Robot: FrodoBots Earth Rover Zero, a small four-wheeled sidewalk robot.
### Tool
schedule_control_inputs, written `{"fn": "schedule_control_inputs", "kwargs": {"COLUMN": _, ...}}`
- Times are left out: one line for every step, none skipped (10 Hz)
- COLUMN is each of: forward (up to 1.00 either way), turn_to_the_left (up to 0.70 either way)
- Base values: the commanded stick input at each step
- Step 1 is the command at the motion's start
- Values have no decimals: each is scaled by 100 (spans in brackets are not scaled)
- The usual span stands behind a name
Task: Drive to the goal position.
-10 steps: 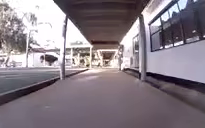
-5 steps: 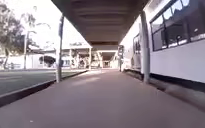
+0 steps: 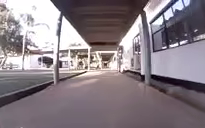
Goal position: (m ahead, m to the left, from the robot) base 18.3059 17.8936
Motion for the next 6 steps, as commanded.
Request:
{"fn": "schedule_control_inputs", "kwargs": {"forward": 70, "turn_to_the_left": 0}}
{"fn": "schedule_control_inputs", "kwargs": {"forward": 70, "turn_to_the_left": 0}}
{"fn": "schedule_control_inputs", "kwargs": {"forward": 70, "turn_to_the_left": 0}}
{"fn": "schedule_control_inputs", "kwargs": {"forward": 70, "turn_to_the_left": 0}}
{"fn": "schedule_control_inputs", "kwargs": {"forward": 70, "turn_to_the_left": 0}}
{"fn": "schedule_control_inputs", "kwargs": {"forward": 70, "turn_to_the_left": 0}}
